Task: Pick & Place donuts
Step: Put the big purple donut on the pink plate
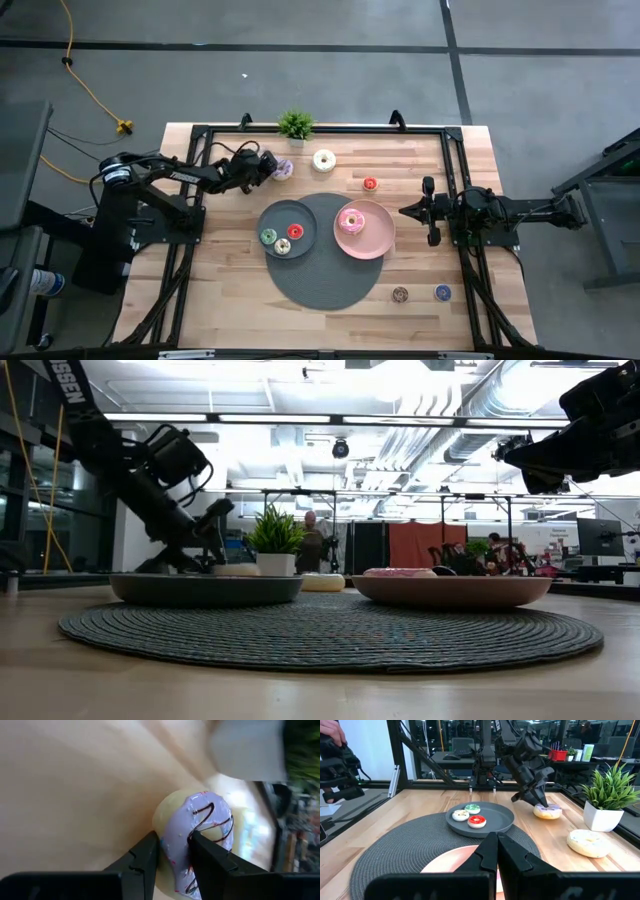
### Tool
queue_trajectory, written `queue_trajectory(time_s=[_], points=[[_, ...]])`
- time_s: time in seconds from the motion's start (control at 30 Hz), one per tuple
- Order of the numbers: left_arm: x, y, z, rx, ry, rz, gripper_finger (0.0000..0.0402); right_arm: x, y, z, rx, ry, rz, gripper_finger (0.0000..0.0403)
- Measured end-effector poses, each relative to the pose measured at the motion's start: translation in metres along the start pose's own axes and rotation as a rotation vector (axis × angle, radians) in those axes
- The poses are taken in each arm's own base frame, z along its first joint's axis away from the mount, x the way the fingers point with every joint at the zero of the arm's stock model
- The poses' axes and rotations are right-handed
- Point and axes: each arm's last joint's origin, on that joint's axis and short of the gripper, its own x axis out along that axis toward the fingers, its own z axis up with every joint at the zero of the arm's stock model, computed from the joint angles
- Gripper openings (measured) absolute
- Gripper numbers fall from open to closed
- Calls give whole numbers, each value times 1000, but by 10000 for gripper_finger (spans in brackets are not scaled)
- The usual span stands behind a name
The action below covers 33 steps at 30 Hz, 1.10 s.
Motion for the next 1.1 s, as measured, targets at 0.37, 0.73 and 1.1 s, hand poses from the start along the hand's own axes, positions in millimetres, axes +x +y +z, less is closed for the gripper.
queue_trajectory(time_s=[0.37,0.73,1.1], points=[[-15,-17,-2,78,101,-130,103,0,0,0,0,0,0,0],[-28,-37,-25,253,205,-242,103,0,0,0,0,0,0,0],[-37,-89,-59,479,271,-285,103,0,0,0,0,0,0,0]])
